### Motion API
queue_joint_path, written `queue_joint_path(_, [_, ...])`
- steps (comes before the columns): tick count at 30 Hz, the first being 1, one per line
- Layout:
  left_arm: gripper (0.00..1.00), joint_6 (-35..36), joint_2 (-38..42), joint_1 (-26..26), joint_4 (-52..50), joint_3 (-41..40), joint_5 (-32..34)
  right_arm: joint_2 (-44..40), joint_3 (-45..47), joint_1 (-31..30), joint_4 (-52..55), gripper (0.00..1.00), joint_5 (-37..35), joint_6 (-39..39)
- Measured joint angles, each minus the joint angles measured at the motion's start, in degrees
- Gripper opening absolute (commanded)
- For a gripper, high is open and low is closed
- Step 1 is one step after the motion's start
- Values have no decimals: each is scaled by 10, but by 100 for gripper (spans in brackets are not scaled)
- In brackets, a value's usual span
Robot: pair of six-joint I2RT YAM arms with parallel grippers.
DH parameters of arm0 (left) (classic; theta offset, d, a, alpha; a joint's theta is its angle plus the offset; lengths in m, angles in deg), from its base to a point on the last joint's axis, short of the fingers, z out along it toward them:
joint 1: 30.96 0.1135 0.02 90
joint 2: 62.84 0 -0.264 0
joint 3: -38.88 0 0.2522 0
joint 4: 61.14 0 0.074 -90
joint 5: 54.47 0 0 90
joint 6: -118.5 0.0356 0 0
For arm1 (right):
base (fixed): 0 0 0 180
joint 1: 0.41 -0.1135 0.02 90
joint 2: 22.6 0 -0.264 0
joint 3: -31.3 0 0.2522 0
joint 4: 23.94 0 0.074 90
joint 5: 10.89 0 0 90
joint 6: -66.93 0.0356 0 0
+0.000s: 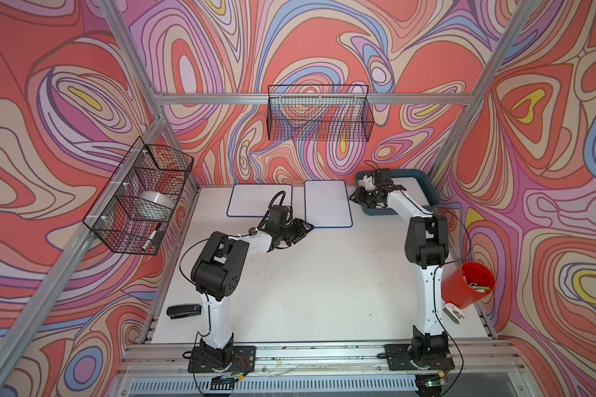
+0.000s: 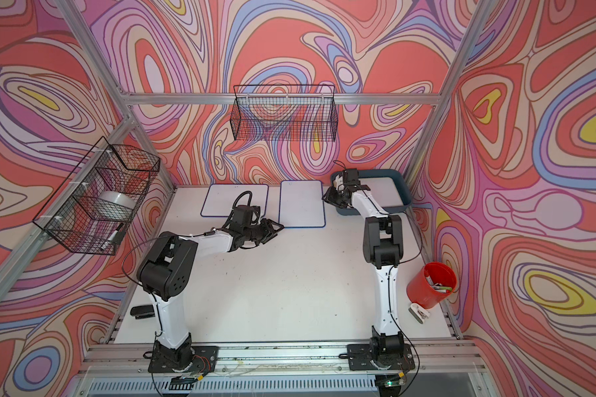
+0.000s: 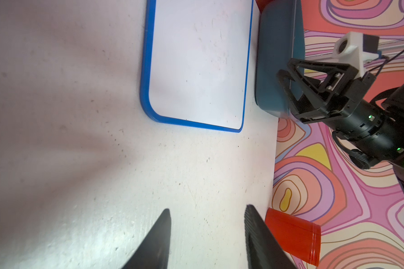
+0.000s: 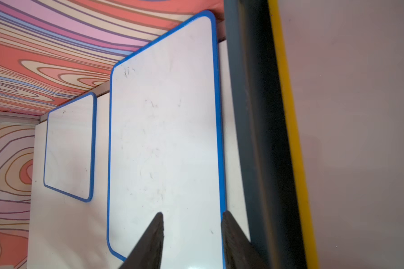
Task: Put the whiteboard into the storage box
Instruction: Adjust the whiteboard at the storage box, then move the whiteboard to the center of the board.
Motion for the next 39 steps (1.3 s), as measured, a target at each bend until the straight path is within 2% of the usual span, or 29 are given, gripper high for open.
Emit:
queue_joint_path(6, [47, 3, 0, 0, 0, 1, 2, -24, 44, -14, -18, 44, 4, 1])
queue_joint_path(12, [47, 13, 6, 0, -5, -3, 16, -23, 86, -53, -20, 44, -2, -8])
queue_joint_path(22, [47, 28, 63, 12, -2, -56, 56, -27, 116, -115, -9, 44, -45, -37])
queue_joint_path(30, [47, 33, 102, 24, 23, -137, 104, -90, 225, -135, -46, 44, -56, -40])
queue_joint_path(39, [47, 39, 126, 45, 43, -165, 135, -152, 330, -192, -88, 44, -49, -29])
